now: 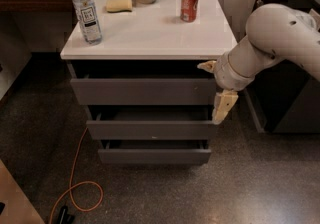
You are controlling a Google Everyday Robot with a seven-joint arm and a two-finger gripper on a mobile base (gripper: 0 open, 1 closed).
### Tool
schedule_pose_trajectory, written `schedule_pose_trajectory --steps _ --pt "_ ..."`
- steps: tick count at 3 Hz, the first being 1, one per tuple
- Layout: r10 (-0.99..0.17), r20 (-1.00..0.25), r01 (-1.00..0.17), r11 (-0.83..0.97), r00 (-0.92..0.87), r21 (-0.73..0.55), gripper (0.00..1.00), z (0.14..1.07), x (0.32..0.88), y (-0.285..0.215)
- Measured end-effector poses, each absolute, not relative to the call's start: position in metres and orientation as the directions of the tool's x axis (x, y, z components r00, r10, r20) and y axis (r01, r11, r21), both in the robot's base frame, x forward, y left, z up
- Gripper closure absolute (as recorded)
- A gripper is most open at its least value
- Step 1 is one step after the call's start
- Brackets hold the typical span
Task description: Place blue plastic bottle into top drawer
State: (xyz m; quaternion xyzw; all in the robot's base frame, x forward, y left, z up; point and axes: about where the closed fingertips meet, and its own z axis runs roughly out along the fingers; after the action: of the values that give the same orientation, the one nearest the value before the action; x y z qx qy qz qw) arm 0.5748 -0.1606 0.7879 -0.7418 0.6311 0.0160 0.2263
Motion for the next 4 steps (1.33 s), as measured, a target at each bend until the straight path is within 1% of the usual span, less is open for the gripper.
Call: schedule_pose_trajectory --steps 1,2,4 --pt "-0.901 -0.362 -0.927 -0.101 0.239 -0.36 0.0 0.756 0.594 -0.157" --pt "-0.894 -0.371 -0.924 -0.107 0.251 -0.366 0.0 0.748 0.597 -0.153" --pt "-0.907 -0.329 -0.916 -0.126 0.261 -0.38 0.0 0.718 0.639 -0.138"
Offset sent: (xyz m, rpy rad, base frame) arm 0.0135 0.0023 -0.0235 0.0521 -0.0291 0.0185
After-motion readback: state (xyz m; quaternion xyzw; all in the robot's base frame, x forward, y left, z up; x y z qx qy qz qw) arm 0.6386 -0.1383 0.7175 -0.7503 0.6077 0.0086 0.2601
